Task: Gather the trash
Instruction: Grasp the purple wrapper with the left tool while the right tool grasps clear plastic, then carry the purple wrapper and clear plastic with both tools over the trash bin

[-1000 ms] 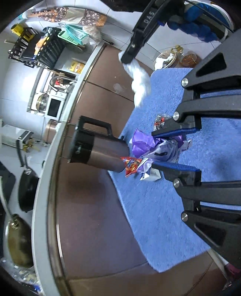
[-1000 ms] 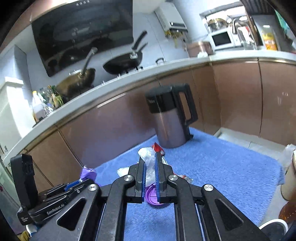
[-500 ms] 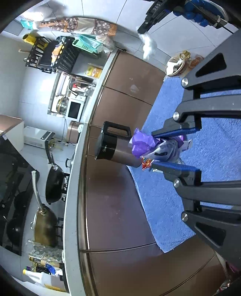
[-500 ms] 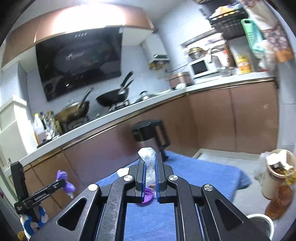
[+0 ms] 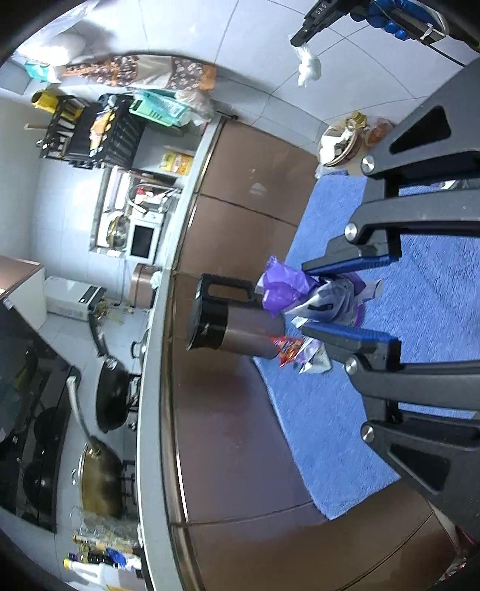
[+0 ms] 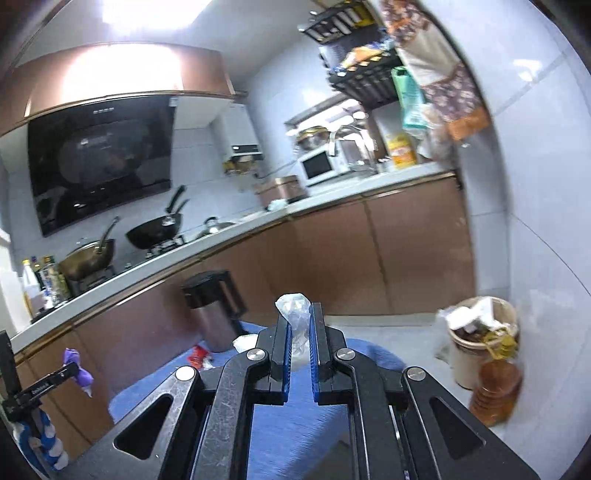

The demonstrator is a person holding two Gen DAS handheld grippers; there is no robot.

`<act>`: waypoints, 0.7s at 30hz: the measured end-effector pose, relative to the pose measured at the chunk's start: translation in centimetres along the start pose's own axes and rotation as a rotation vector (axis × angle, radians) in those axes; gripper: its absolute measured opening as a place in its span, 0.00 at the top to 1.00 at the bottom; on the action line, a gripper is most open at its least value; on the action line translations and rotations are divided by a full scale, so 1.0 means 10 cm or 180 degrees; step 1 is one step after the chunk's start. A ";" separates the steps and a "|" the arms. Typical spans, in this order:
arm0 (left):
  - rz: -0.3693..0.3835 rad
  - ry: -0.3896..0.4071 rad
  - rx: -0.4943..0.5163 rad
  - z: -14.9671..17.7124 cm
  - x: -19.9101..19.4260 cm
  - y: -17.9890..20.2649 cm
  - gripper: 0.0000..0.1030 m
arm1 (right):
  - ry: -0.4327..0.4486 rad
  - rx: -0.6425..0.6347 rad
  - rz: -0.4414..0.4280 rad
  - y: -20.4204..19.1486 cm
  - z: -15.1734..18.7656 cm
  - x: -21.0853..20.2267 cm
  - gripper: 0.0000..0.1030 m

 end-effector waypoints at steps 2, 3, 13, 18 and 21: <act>0.0049 -0.0075 0.0047 0.04 0.11 0.12 0.76 | -0.0012 0.0055 0.0095 0.17 0.03 0.00 0.92; 0.0084 -0.0122 0.0070 0.07 0.18 0.19 0.76 | -0.0019 0.0097 0.0148 0.27 0.04 0.01 0.92; 0.0619 -0.0640 0.0396 0.38 0.93 1.23 0.76 | -0.0123 0.0288 0.0674 1.15 0.21 0.15 0.92; 0.0937 -0.0875 0.0615 0.56 1.25 1.90 0.76 | -0.0315 0.0379 0.0905 1.56 0.44 0.26 0.92; 0.1118 -0.0997 0.0762 0.64 1.42 2.34 0.76 | -0.0438 0.0405 0.1034 1.78 0.59 0.31 0.92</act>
Point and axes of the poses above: each gripper's, at about its wrist camera, not at the fingertips, and x roughly the way its jaws point, y to its right, z to its underside, the point moved 7 cm from there along x, roughly the way its jaws point, and after that the axes turned 8 degrees about x, right-handed, at the moved point
